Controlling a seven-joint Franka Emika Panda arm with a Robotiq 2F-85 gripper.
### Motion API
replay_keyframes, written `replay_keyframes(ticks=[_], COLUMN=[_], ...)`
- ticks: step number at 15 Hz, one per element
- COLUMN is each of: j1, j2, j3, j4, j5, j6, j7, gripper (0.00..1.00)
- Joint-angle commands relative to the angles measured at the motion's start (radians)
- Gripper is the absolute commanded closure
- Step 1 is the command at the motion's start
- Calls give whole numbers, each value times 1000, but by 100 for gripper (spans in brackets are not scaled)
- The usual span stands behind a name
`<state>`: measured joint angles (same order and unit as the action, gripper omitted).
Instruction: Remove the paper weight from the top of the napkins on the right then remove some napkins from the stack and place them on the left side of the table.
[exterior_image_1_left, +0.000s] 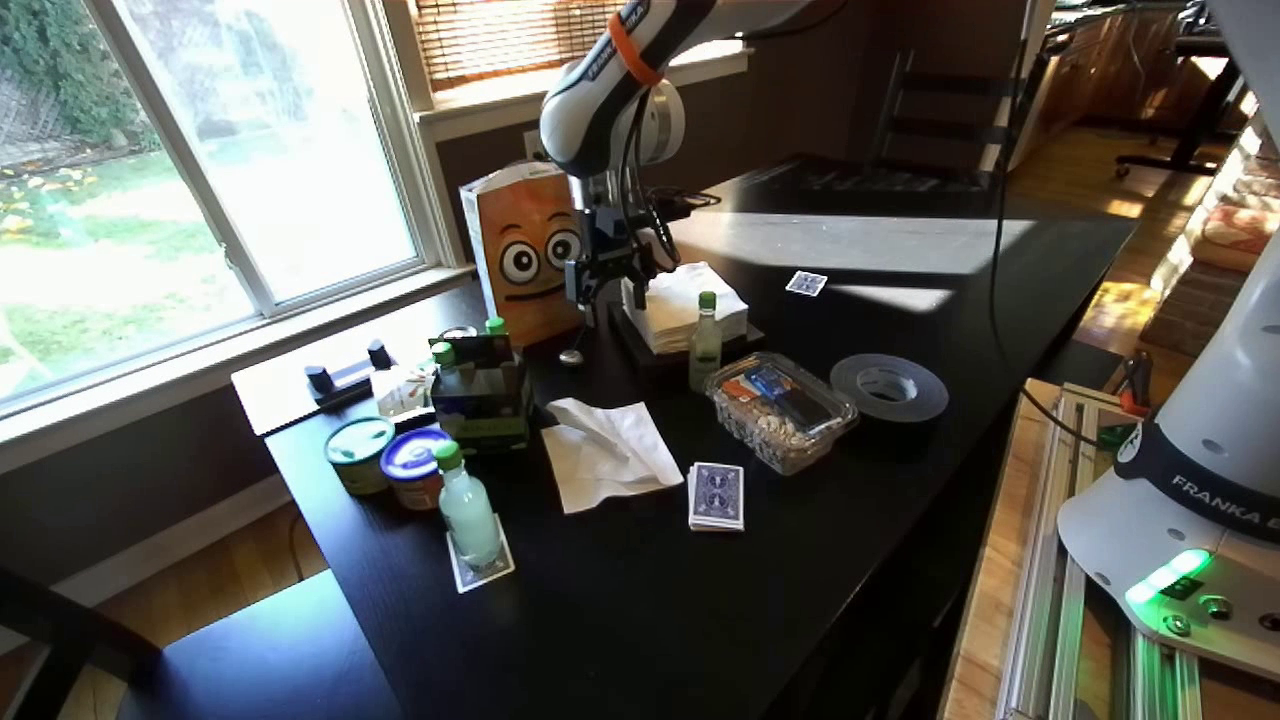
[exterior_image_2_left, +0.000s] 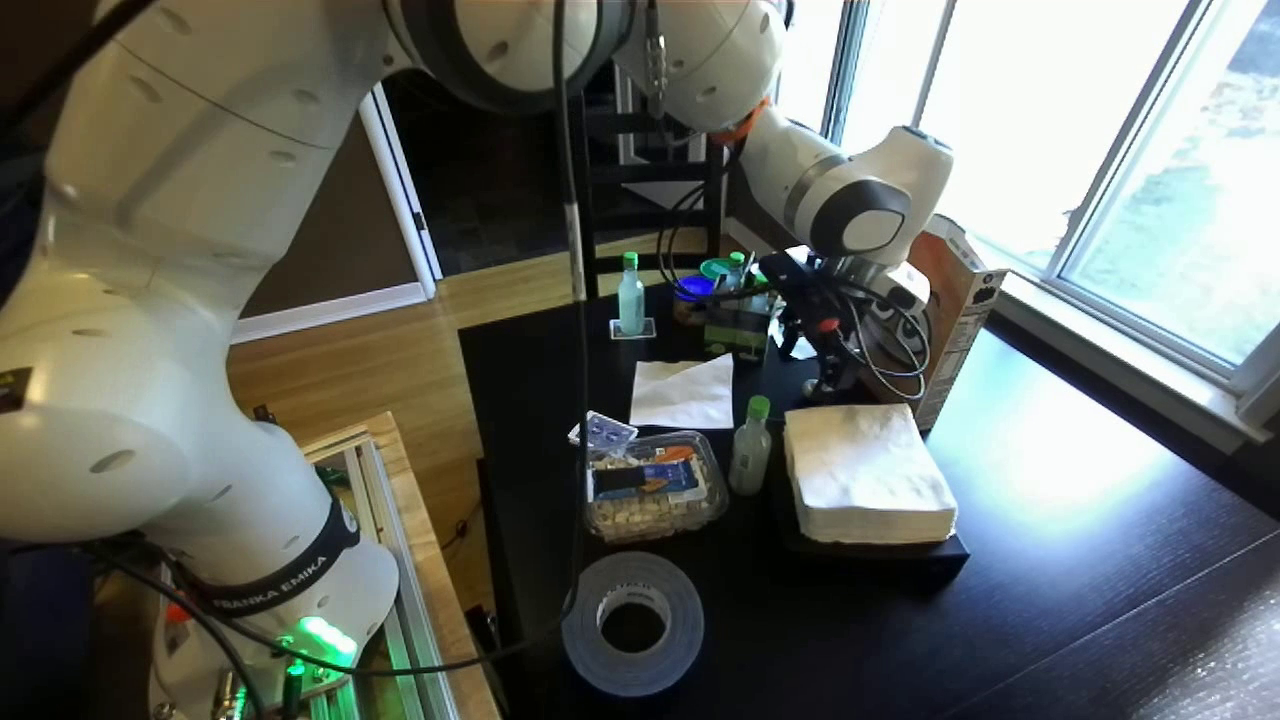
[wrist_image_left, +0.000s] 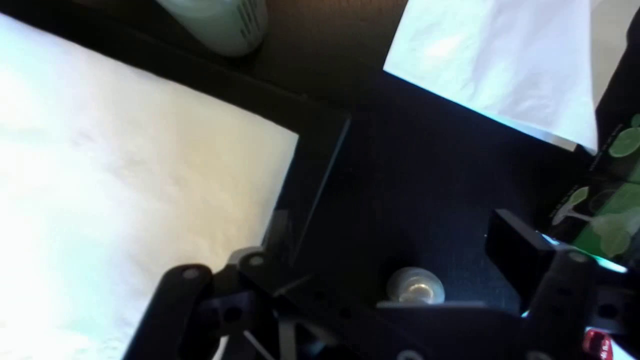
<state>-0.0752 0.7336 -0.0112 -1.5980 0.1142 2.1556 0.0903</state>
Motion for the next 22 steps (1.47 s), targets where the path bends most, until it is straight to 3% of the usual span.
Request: replay_keyframes(ticks=[1,4,7,10,13,22], j1=[33,30,-3,12,1,19], j2=[-143,-191,-217,-211,-186,-75], j3=[-39,-58,-46,-75,-70,-119], j4=[-164,-210,-236,-251,-216,-104], j5=[-5,6,30,-15,-1,-30], j6=[62,92,70,112,88,116], j7=[87,147,102,134,111,210], gripper=[0,0,0,0,0,0])
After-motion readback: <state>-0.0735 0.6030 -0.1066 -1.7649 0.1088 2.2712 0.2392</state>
